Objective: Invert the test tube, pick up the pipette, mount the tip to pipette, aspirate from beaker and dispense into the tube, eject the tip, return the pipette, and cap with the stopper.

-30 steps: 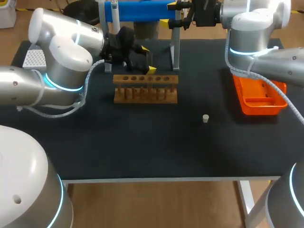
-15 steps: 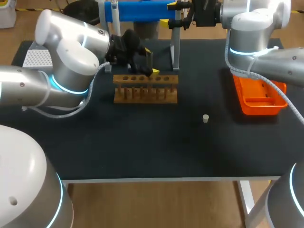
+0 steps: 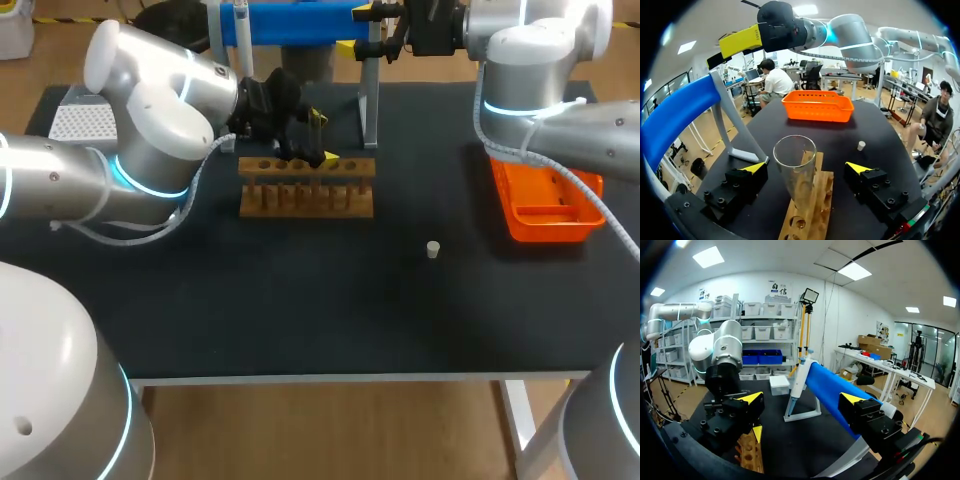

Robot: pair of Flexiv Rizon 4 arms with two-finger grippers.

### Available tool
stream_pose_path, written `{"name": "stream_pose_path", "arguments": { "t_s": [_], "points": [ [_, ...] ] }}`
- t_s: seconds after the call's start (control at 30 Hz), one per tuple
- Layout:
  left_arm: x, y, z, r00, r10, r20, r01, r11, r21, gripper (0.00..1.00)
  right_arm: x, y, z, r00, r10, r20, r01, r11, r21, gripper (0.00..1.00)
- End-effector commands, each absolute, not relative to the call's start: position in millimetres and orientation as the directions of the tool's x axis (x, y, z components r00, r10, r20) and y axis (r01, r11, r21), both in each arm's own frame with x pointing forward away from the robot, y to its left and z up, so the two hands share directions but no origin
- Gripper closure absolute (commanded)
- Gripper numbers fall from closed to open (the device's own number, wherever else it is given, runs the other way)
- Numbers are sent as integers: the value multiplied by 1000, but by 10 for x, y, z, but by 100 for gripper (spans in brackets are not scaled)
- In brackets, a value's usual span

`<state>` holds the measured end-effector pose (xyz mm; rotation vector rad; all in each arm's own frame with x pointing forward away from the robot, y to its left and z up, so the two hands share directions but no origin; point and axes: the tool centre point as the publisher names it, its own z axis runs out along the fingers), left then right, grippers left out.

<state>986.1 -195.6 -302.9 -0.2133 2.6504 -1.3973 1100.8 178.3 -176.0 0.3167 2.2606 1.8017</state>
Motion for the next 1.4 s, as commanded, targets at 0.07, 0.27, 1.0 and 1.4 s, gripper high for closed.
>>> {"name": "stream_pose_path", "arguments": {
  "t_s": [0.07, 0.27, 1.0, 1.4],
  "points": [
    [9929, -1982, -3070, -982, -182, -51, -61, 562, -825, 0, 11016, 1785, -1760, -950, 310, -47, 24, 221, 975, 0],
    [9943, -1975, -3087, -983, -178, -49, -61, 564, -823, 0, 11016, 1785, -1760, -950, 310, -47, 24, 221, 975, 0],
    [9930, -1950, -3092, -982, -185, -34, -79, 567, -820, 0, 11016, 1785, -1760, -950, 310, -47, 24, 221, 975, 0],
    [9930, -1950, -3092, -982, -185, -34, -79, 567, -820, 0, 10868, 1635, -1736, -941, 325, -96, -6, 267, 964, 0]
  ]
}}
